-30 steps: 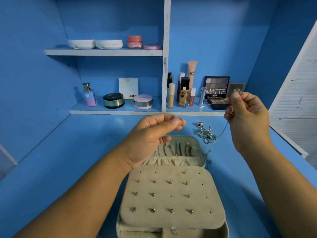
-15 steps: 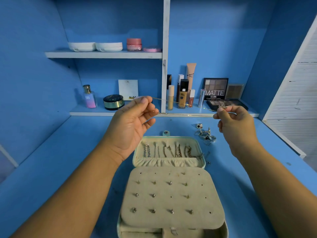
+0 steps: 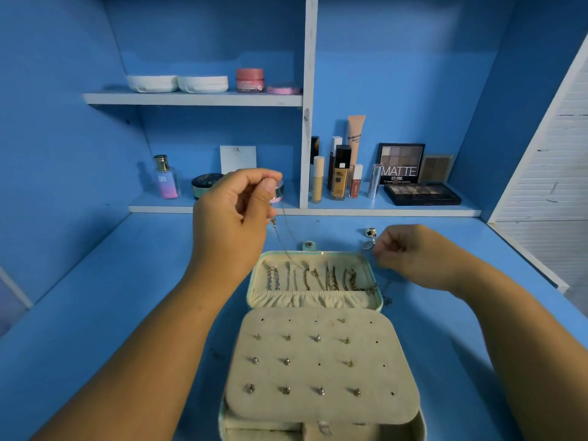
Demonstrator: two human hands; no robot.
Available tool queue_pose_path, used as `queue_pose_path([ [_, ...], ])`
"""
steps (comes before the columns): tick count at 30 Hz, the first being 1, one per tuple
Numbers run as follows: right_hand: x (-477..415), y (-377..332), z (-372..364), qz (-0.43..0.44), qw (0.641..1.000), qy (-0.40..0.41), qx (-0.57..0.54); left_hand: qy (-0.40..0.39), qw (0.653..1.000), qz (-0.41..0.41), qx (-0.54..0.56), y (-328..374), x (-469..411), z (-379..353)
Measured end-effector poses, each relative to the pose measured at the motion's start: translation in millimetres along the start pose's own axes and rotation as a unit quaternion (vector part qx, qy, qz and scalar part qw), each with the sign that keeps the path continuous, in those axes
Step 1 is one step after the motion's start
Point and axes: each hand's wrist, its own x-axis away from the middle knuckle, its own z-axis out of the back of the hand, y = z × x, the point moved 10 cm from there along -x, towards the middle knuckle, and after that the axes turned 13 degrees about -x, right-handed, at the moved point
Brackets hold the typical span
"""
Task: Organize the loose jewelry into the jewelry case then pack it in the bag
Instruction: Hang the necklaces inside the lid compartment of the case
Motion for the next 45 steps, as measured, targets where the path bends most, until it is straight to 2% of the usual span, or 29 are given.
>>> queue_pose_path([
  [3,10,12,-11,-0.041,0.988,-0.131,0.076,-0.007,1.0,0.003,0.004,-1,1,-2],
  [6,18,10,-28,-0.038,0.974,-0.202,0.093,-0.013,1.0,0.004,0.009,0,2,-4],
  [9,16,11,-23,-0.032,0.976,-0.183,0.117,-0.016,1.0,0.007,0.013,0,2,-5],
  [15,13,39,18,-0.113,0.96,-0.106,0.235,-0.022,0.999,0.013,0.02,-2,4,-8],
  [17,11,39,19,-0.105,0.96,-0.099,0.24,-0.027,0.999,0.017,0.019,-4,4,-10],
  [22,12,8,-4,-0.012,0.986,-0.139,0.089,-0.034,0.999,0.017,0.009,-5,5,-12],
  [26,10,13,-20,-0.019,0.978,-0.168,0.119,-0.034,0.999,0.018,0.017,-5,5,-12],
  [30,10,14,-8,-0.019,0.981,-0.136,0.14,-0.042,0.999,0.012,0.02,-3,5,-13],
  [32,10,-8,-1,0.041,0.99,-0.081,0.103,-0.048,0.999,0.001,0.025,1,6,-14],
  [34,17,-37,-4,0.115,0.992,-0.038,0.02,-0.059,0.997,-0.025,0.037,10,6,-15],
  [36,28,-61,-24,0.163,0.984,-0.046,-0.047,-0.077,0.994,-0.06,0.052,22,9,-18],
  [39,36,-76,-69,0.21,0.971,-0.107,-0.042,-0.1,0.988,-0.106,0.056,38,15,-22],
  [42,36,-73,-88,0.204,0.966,-0.137,-0.075,-0.096,0.987,-0.115,0.066,41,17,-22],
  [45,34,-71,-75,0.18,0.965,-0.117,-0.15,-0.062,0.991,-0.095,0.07,30,11,-15],
])
